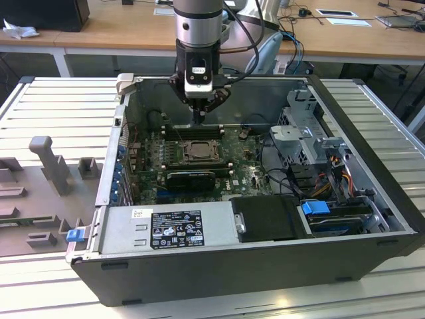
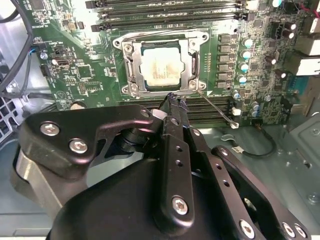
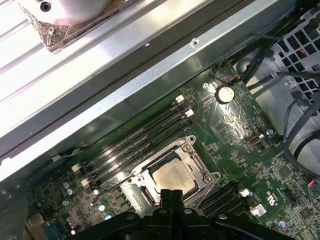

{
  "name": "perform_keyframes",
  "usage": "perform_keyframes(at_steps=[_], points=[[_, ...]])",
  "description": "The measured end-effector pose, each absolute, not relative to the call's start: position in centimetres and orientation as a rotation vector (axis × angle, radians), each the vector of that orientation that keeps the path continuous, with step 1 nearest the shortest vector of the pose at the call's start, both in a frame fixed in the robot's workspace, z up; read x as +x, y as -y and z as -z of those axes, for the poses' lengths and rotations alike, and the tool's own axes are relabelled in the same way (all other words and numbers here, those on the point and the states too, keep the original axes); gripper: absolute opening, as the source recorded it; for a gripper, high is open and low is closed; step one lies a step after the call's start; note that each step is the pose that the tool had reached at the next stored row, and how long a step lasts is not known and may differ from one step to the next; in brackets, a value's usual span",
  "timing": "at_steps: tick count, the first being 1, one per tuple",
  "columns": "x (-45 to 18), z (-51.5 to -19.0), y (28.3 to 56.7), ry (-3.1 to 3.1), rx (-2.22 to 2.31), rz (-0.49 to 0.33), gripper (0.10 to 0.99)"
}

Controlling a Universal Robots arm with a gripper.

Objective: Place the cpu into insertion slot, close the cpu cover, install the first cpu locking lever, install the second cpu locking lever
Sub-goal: 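Install the first cpu locking lever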

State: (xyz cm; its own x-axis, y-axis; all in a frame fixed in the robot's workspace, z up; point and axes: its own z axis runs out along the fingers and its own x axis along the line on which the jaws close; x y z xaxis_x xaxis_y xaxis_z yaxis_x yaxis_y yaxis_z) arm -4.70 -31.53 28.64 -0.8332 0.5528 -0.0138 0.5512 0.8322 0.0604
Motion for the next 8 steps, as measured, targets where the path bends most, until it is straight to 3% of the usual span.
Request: perform_keyframes(at_steps=[8], points=[[-4.70,-28.63,31.53,-3.017,0.763,-0.086,0.106]])
